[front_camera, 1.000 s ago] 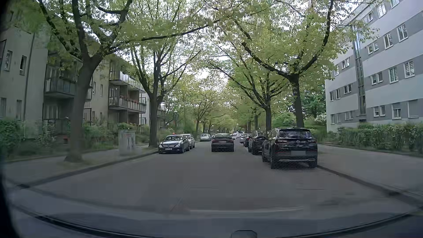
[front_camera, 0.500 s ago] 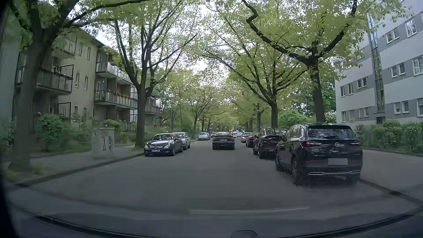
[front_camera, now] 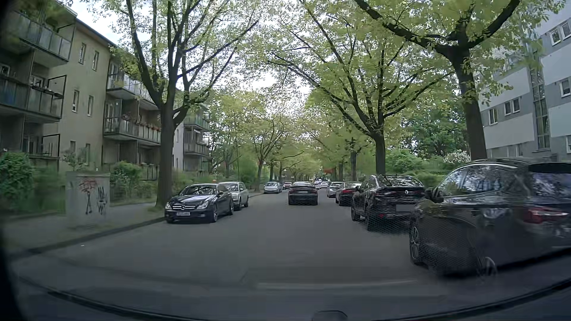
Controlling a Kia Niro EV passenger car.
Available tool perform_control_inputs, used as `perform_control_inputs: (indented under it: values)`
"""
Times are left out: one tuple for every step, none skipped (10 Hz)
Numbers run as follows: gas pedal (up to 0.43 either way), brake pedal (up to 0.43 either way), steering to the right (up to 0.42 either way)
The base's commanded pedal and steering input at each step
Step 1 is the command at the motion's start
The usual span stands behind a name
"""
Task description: Follow the waypoints while adhering to traffic rules and regulations
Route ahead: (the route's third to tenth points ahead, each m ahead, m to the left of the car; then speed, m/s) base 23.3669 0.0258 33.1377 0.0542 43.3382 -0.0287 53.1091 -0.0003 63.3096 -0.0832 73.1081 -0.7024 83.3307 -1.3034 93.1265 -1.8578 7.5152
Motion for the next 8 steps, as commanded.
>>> perform_control_inputs:
  values:
    - [0.331, 0.024, 0.0]
    - [0.35, 0.024, 0.002]
    - [0.35, 0.024, 0.002]
    - [0.358, 0.024, 0.002]
    - [0.358, 0.024, 0.003]
    - [0.37, 0.024, 0.003]
    - [0.37, 0.024, 0.003]
    - [0.378, 0.024, 0.003]
